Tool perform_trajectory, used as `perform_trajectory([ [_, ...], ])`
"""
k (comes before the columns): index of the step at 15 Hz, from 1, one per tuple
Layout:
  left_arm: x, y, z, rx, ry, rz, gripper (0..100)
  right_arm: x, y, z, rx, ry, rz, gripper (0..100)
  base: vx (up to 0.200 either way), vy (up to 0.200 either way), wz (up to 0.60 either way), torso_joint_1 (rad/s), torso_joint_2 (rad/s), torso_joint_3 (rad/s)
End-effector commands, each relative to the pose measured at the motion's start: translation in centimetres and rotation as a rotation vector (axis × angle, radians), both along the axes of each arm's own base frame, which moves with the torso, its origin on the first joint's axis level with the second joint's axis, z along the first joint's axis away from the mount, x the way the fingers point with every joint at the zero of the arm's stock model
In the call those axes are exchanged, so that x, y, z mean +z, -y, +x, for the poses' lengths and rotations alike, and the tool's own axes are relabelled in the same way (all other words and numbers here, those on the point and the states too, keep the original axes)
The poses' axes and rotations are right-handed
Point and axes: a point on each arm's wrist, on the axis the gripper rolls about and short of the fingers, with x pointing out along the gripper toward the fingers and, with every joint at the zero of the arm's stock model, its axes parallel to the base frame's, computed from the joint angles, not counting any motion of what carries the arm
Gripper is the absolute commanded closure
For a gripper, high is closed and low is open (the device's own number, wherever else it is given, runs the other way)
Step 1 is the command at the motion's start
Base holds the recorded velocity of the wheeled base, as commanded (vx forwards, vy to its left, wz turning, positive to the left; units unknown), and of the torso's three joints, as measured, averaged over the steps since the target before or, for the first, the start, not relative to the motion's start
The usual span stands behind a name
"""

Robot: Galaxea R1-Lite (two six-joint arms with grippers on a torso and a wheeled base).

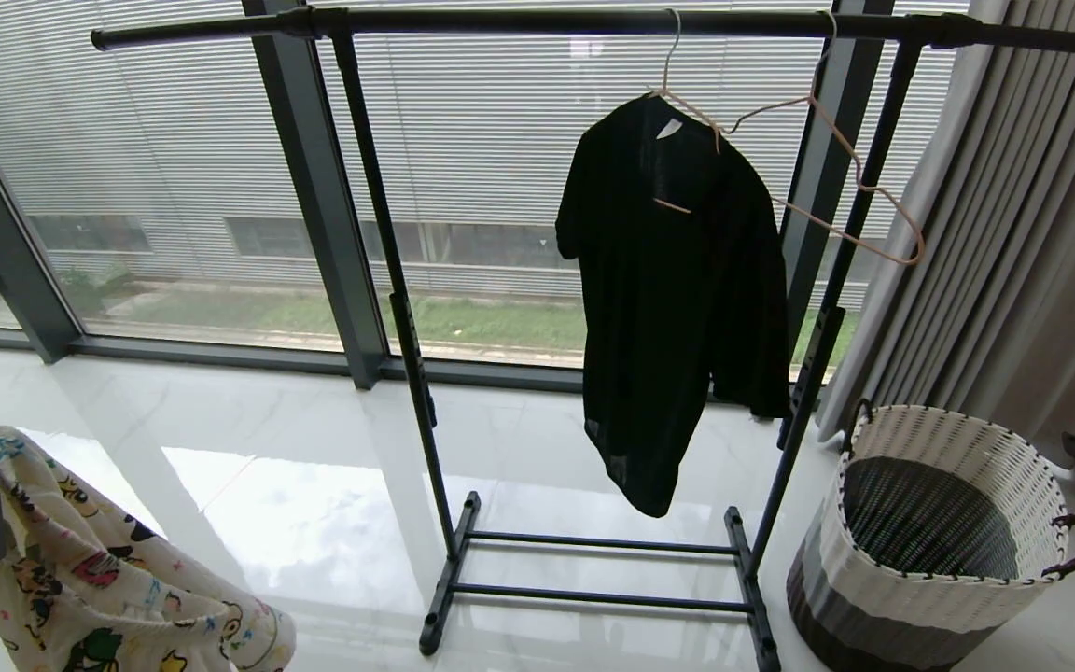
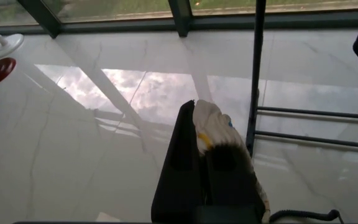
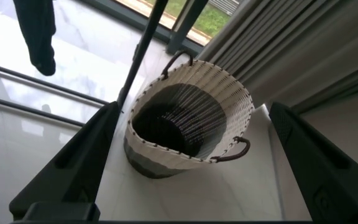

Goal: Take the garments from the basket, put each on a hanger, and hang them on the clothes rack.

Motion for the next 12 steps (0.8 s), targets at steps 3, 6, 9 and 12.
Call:
perform_trajectory([
  [3, 0.2, 0.0, 0.3, 0.000, 0.020, -0.002, 100, -0.1, 0.0, 0.2, 0.002, -0.007, 0.002, 0, 0.000, 0.000, 0.00, 0.180, -0.47, -0.286],
  [6, 0.2, 0.1, 0.4, 0.000, 0.020, -0.002, 100, -0.1, 0.0, 0.7, 0.003, -0.007, 0.002, 0, 0.000, 0.000, 0.00, 0.196, -0.48, -0.287],
  [9, 0.1, 0.1, 0.5, 0.000, 0.015, -0.002, 100, -0.1, -0.1, 1.1, 0.005, 0.005, 0.003, 0, 0.000, 0.000, 0.00, 0.211, -0.49, -0.277],
  [12, 0.1, 0.1, 0.6, 0.000, 0.011, -0.001, 100, -0.1, -0.1, 1.7, 0.005, 0.014, 0.005, 0, 0.000, 0.000, 0.00, 0.222, -0.50, -0.279],
])
